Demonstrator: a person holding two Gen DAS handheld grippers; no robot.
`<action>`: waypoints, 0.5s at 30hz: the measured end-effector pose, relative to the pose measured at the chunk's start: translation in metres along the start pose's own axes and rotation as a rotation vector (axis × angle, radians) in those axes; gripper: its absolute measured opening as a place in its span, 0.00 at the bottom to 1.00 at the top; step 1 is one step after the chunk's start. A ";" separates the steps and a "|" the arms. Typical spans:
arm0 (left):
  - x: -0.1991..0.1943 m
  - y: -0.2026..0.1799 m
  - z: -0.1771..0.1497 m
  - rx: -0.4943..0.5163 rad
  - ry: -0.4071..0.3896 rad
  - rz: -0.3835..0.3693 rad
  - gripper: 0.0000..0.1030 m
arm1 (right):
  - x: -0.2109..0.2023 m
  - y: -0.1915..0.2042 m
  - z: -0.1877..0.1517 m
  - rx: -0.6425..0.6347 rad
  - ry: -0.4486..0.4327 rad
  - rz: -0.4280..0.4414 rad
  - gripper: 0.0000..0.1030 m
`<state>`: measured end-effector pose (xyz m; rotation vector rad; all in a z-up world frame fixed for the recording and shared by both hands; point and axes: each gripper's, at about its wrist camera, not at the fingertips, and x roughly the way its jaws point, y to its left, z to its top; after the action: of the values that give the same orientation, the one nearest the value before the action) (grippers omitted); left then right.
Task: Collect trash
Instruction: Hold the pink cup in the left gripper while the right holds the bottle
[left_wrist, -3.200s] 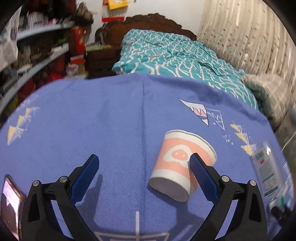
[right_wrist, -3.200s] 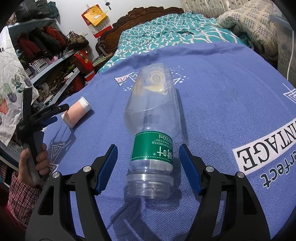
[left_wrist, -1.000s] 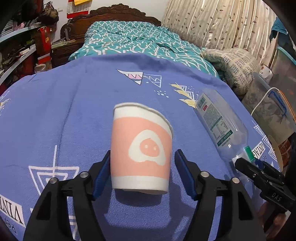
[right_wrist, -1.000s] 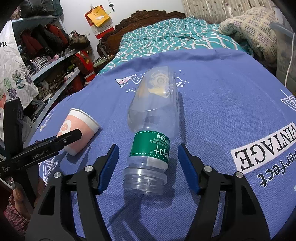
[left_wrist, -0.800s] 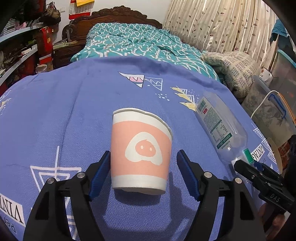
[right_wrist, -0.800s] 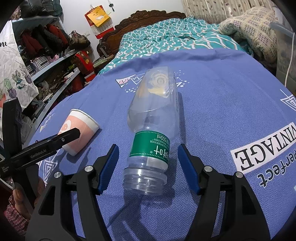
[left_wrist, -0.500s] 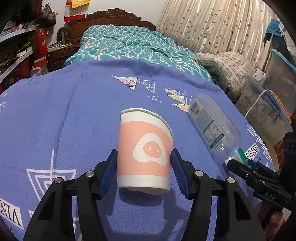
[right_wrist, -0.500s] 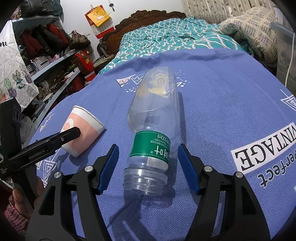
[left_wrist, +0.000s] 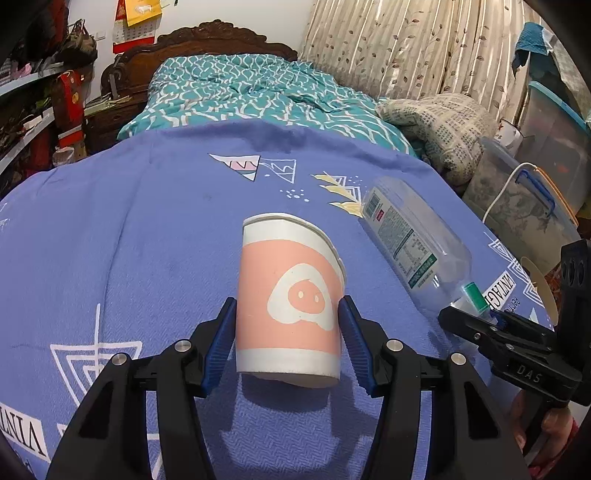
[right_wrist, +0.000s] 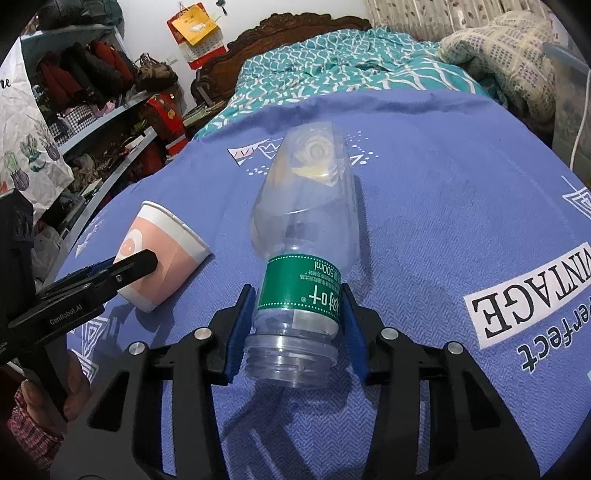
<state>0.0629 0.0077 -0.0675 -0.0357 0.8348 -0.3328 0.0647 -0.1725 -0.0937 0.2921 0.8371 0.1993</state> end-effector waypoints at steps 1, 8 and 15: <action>0.000 0.000 0.000 0.000 0.000 0.001 0.52 | 0.000 0.000 0.000 -0.001 -0.001 -0.001 0.46; 0.000 -0.001 -0.001 0.006 -0.001 0.006 0.52 | -0.001 0.000 0.001 0.001 0.002 0.000 0.46; 0.002 0.000 -0.001 0.002 0.005 0.006 0.53 | 0.007 -0.004 0.001 0.021 0.028 0.009 0.46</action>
<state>0.0631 0.0072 -0.0696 -0.0302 0.8392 -0.3284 0.0705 -0.1741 -0.0990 0.3131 0.8662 0.2033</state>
